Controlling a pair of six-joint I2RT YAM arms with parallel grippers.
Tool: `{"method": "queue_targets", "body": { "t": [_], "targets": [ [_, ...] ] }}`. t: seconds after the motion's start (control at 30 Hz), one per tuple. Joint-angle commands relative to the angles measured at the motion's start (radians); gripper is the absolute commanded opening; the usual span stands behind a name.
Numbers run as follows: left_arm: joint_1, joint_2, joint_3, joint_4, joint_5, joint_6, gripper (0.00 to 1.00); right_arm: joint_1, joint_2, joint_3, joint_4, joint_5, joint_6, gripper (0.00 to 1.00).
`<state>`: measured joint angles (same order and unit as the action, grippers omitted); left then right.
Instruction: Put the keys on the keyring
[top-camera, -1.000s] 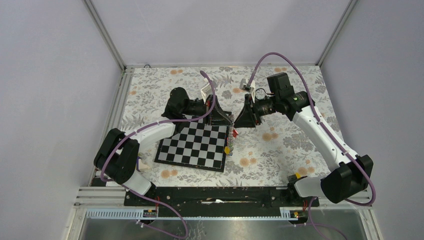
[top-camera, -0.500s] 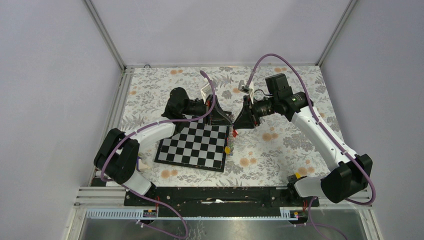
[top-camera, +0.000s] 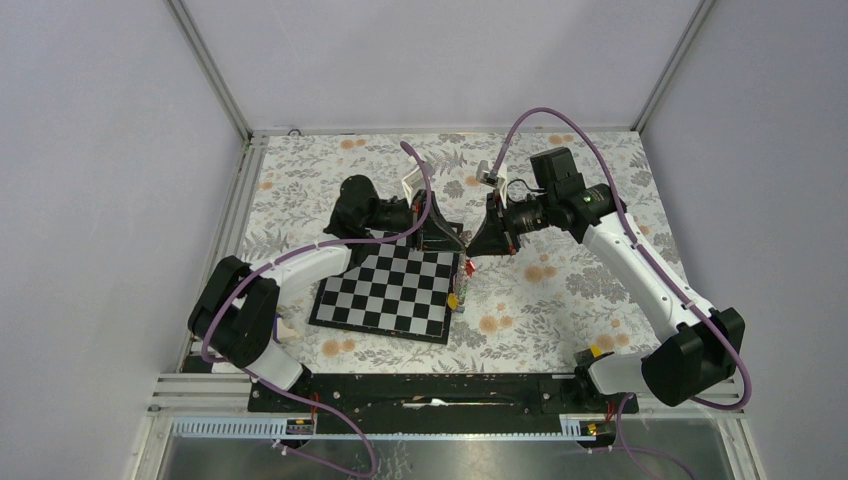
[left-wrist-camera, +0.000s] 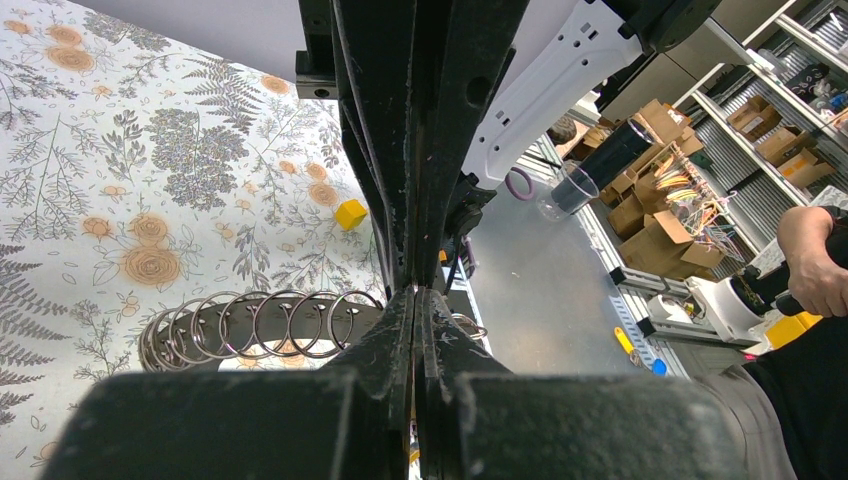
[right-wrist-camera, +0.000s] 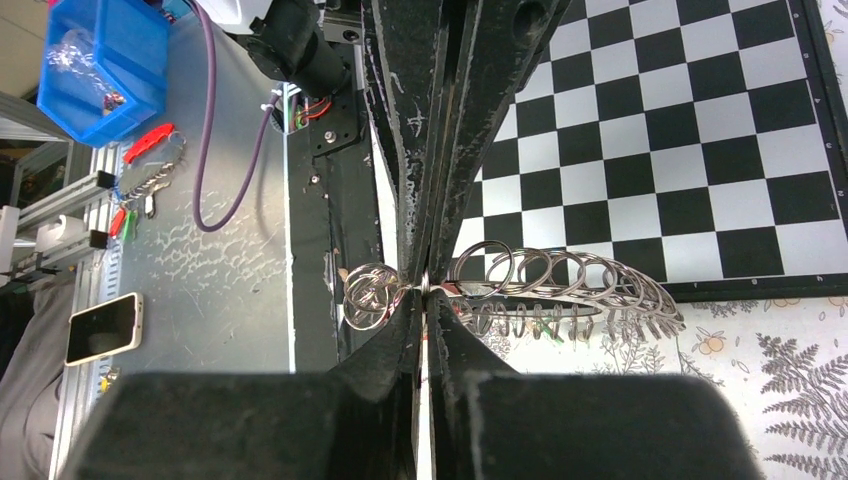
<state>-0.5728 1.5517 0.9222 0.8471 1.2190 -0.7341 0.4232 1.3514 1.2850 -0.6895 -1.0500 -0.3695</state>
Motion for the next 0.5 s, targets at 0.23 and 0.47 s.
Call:
{"method": "queue_targets", "body": {
  "t": [0.23,0.47],
  "targets": [
    [0.010,-0.036,0.026,-0.157,-0.026,0.241,0.32,0.067,0.027,0.151,-0.188,0.163,-0.115,0.00],
    [0.010,-0.047,0.027,-0.208,-0.032,0.284,0.38,0.117,0.114,0.261,-0.354,0.260,-0.183,0.00]
  ]
}}
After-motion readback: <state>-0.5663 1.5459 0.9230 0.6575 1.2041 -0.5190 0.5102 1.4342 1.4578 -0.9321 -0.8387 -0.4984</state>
